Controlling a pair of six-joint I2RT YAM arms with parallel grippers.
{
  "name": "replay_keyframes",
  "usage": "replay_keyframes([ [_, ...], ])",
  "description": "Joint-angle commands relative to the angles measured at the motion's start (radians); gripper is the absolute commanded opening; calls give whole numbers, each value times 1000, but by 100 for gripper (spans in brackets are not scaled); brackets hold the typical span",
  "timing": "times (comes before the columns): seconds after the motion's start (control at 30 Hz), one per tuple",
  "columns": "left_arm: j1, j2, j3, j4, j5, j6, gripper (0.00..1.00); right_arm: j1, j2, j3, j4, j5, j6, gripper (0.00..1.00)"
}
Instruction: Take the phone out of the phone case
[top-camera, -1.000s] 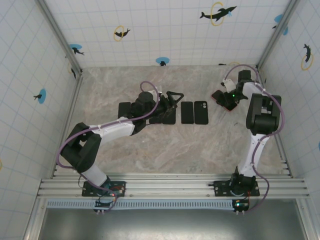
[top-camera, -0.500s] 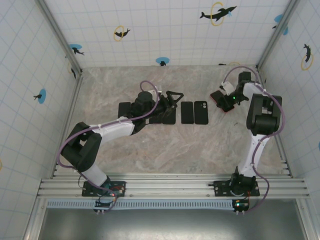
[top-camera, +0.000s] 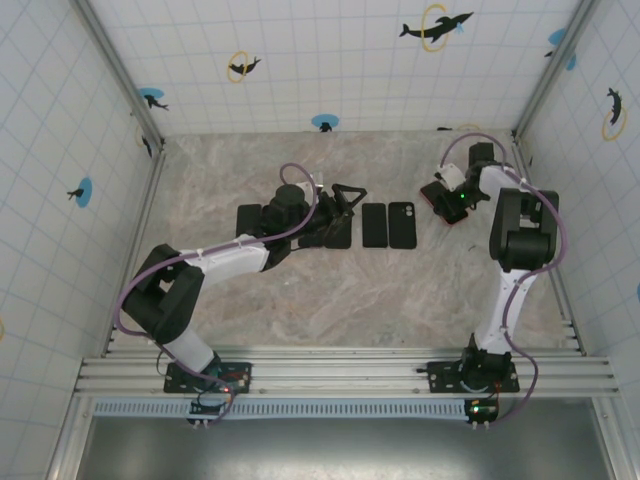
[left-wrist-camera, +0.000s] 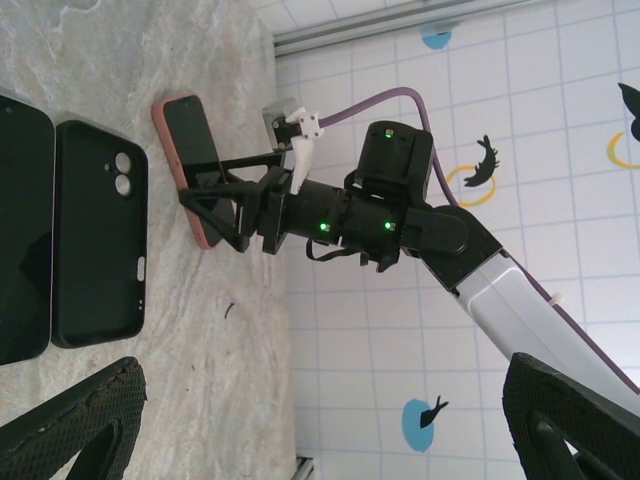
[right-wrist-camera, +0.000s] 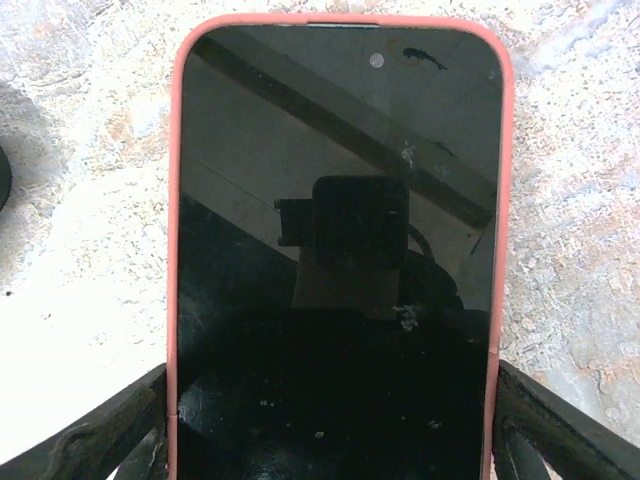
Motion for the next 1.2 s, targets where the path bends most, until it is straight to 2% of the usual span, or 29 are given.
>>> replay_keyframes([
  [0.0, 7, 21, 0, 36, 18, -9, 94, 4, 54, -53, -54, 93, 17, 71],
  [0.17, 7, 32, 12, 36, 22, -10, 94, 5, 29, -50, -37, 99, 40, 59],
  [0.47, 6, 47, 31, 36, 23, -12, 94, 2, -105, -114, 52, 44, 133, 53],
  [0.83, 7, 66, 60, -14, 11, 31, 93, -41, -309, -333, 248, -141, 298, 50],
  [1.17, -11, 137, 211, -141, -28, 110, 88, -43, -518, -549, 483, -383, 474, 49],
])
